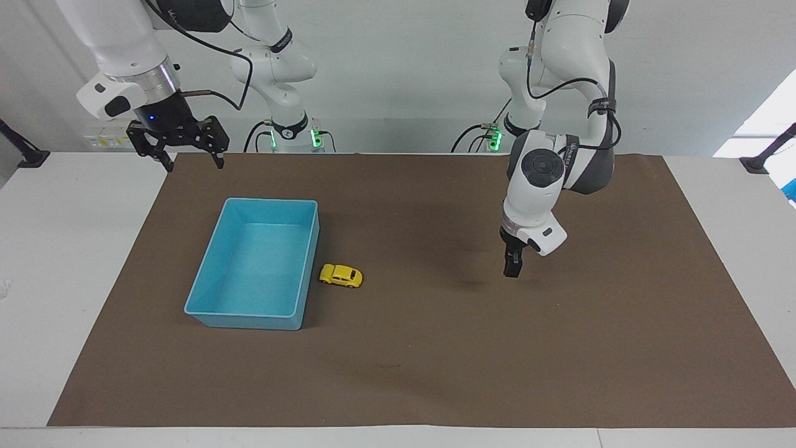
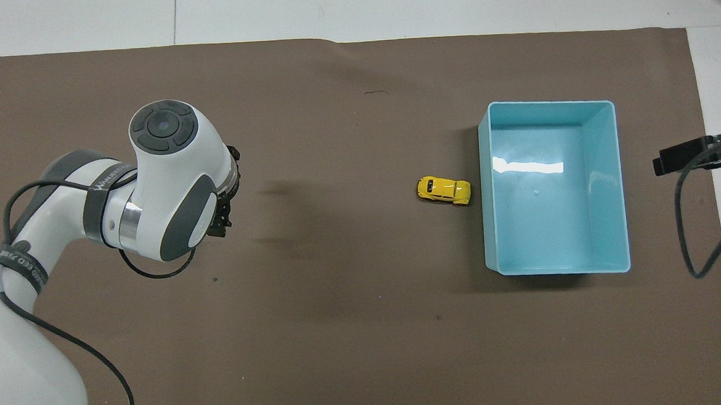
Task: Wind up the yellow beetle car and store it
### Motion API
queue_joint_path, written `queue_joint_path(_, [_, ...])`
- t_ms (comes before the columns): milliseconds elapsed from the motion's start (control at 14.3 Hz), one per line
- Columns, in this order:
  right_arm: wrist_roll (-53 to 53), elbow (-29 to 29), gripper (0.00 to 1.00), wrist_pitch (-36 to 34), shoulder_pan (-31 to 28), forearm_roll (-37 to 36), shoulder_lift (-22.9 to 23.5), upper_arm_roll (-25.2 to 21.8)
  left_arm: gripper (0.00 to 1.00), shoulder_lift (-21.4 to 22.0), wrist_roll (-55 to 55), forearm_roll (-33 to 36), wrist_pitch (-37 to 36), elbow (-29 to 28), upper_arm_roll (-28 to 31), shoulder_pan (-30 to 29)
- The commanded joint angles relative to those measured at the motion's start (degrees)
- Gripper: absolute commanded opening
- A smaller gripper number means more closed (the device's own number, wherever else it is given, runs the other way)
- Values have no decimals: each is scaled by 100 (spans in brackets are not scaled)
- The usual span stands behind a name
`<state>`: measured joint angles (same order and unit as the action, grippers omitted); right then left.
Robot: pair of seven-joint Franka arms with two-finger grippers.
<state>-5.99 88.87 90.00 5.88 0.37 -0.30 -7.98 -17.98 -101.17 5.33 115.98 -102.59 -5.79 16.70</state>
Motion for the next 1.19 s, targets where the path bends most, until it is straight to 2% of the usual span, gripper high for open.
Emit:
queue_joint_path(0, [107, 42, 100, 9, -17, 86, -76, 33, 100, 76, 80, 82, -119, 2, -19, -9])
queue_joint_path(350, [98, 42, 100, -62, -17, 77, -85, 24, 100, 488, 1413, -15, -163, 89, -1, -298])
queue_joint_path(560, [63, 42, 100, -9, -35, 77, -85, 7, 100, 769, 2089, -357, -146, 142, 25, -580])
queue_joint_path(910, [46, 42, 100, 9, -26, 94, -85, 24, 100, 1095, 3461, -384, -233, 116, 34, -897])
queue_joint_path(1120, [-426, 42, 100, 17, 35, 94, -85, 86, 100, 1279, 4655, -384, -523, 116, 34, -1133])
